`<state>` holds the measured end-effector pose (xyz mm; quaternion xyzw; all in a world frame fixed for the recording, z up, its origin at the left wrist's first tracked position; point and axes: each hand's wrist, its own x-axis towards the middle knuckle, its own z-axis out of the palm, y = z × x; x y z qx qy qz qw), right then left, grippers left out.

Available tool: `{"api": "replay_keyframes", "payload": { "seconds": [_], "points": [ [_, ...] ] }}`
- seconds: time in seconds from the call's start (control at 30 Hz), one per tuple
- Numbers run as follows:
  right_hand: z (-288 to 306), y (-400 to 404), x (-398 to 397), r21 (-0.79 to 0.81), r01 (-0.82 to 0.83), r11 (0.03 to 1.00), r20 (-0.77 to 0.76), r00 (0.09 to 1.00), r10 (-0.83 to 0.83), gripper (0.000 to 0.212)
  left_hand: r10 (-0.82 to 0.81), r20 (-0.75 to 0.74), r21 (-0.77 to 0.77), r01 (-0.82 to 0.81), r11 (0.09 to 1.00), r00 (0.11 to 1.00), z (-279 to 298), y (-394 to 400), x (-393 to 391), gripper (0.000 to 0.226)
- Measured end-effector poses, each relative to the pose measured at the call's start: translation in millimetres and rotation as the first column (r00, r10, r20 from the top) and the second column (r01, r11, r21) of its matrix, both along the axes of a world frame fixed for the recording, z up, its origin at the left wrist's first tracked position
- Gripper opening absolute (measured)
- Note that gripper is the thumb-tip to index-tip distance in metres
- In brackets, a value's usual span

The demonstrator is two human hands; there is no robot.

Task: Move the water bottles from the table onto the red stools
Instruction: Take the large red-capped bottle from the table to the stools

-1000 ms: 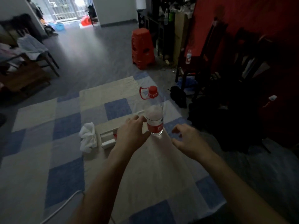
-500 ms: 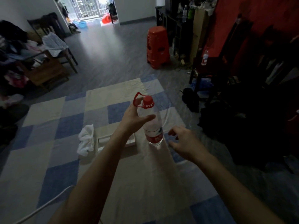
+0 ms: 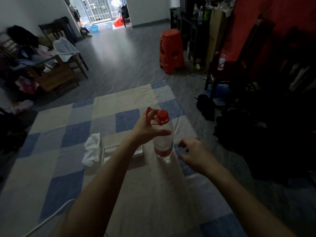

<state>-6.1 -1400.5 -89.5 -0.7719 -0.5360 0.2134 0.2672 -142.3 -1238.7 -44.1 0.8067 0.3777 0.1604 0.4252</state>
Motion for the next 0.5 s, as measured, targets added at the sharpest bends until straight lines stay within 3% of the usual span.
{"api": "replay_keyframes", "payload": {
  "seconds": [0.3,0.5],
  "points": [
    [-6.6,-8.5,1.4,0.062,0.050,0.997,-0.077,0.996,-0.045,0.034,0.025,0.082,0.120,-0.035,0.992,0.996,11.3,-18.7,-2.4,0.061],
    [-9.4,-14.6,-3.8,0.211,0.138,0.968,-0.196,0.976,-0.096,0.038,0.019,0.160,0.150,-0.043,0.988,0.987,45.4,-37.5,-4.3,0.060]
  ]
}}
